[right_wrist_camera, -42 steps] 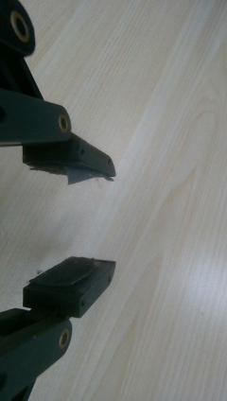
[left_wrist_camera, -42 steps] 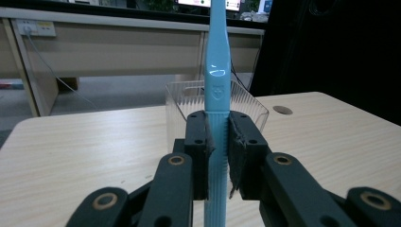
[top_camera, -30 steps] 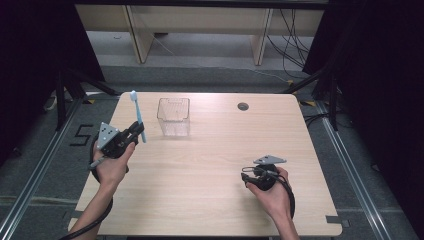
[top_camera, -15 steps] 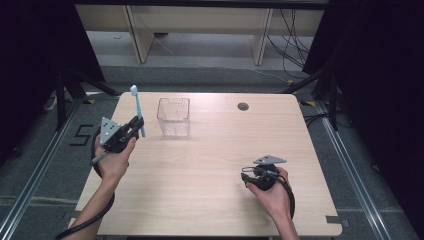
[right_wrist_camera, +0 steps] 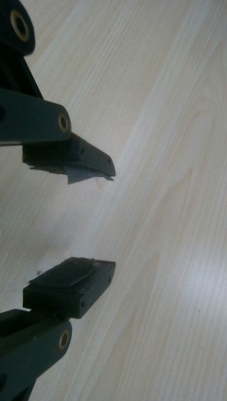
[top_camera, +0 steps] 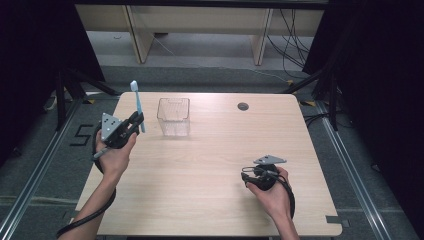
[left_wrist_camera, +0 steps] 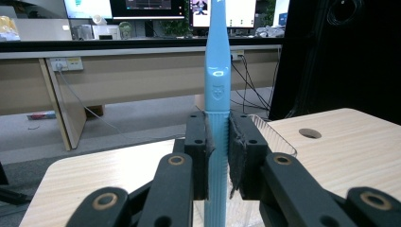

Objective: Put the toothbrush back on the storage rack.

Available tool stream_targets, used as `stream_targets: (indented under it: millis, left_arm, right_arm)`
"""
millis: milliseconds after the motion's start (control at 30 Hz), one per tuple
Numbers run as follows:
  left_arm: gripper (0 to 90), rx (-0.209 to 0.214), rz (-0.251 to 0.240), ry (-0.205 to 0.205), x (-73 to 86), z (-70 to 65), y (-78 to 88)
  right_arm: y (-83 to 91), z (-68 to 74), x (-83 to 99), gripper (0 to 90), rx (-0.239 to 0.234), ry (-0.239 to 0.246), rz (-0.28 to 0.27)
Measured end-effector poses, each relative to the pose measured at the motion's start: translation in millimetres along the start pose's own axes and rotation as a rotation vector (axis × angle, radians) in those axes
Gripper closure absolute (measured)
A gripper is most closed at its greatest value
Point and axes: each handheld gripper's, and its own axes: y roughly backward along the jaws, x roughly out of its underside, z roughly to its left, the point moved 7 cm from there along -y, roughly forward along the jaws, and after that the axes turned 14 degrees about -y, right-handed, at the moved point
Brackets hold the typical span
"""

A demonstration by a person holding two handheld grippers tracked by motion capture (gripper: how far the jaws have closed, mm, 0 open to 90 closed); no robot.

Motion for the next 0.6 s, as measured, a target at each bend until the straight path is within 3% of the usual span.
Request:
stream_targets:
  millis: [600]
  left_arm:
    - [78.4, 0.001, -0.03, -0.005, -10.2, 0.2, -10.6]
  right_arm:
    - [0.4, -0.3, -0.2, 48.8, -0.001, -0.004, -0.004]
